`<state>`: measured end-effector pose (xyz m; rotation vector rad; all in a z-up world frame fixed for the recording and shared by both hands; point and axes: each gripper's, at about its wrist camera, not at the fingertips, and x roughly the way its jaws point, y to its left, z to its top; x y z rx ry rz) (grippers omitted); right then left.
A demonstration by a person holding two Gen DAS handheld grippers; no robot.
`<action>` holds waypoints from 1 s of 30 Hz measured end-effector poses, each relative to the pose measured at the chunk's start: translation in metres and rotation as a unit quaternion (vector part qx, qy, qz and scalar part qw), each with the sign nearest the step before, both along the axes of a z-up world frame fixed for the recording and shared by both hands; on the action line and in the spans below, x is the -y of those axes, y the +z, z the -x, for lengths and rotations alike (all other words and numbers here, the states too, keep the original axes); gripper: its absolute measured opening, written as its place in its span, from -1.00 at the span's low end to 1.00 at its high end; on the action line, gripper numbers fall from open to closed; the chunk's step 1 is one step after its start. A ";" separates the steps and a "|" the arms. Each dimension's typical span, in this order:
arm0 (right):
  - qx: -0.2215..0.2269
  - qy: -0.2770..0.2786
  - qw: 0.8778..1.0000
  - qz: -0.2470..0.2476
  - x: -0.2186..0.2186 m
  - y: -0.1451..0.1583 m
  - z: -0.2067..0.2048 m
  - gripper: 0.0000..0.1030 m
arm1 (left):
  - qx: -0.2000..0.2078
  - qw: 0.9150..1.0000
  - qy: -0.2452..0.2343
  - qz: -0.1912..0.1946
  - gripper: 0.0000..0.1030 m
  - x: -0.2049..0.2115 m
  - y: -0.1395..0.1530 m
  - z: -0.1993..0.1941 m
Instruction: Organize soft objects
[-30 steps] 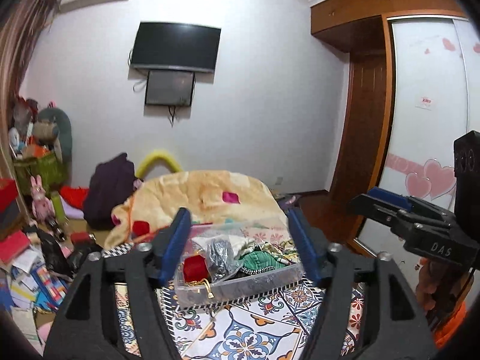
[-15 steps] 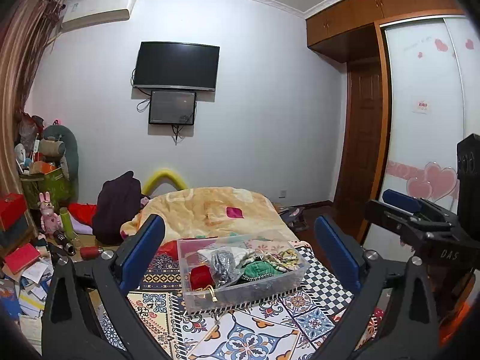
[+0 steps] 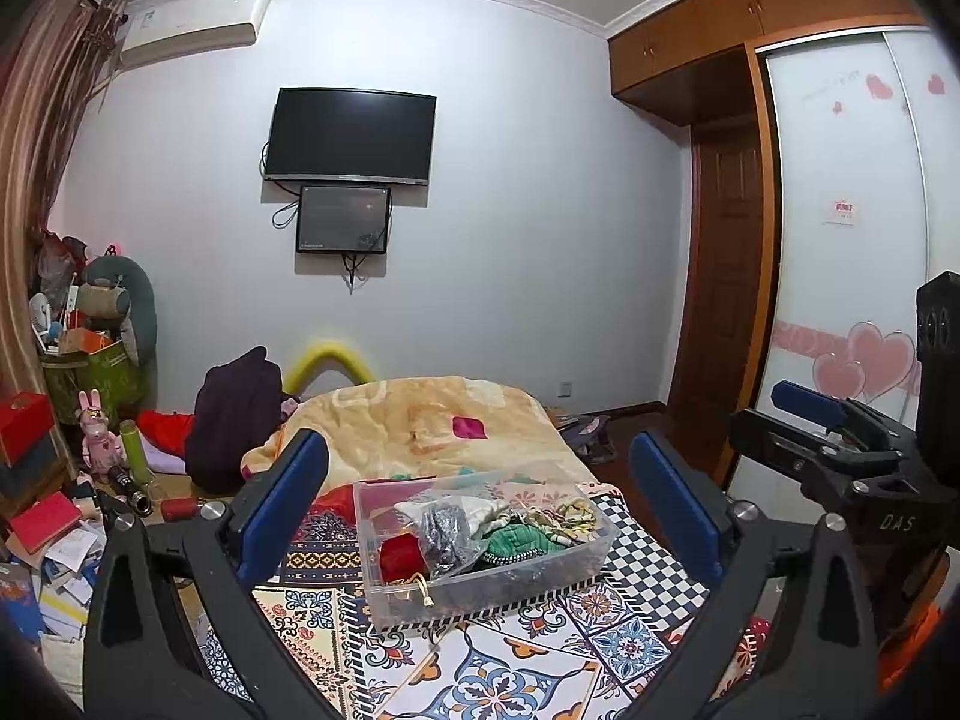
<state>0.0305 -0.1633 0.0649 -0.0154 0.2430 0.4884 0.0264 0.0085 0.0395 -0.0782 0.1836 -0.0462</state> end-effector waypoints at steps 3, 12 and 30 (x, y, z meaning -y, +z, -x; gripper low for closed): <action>0.002 0.001 1.000 -0.002 0.001 0.000 0.002 1.00 | 0.000 1.000 0.000 -0.001 0.99 0.000 0.000 0.000; 0.003 0.003 1.000 -0.002 0.002 0.001 0.004 1.00 | 0.002 1.000 0.002 0.000 0.99 0.000 0.002 0.000; 0.006 0.003 1.000 -0.003 0.002 0.006 0.006 1.00 | -0.001 1.000 -0.004 0.003 0.99 0.001 0.001 -0.001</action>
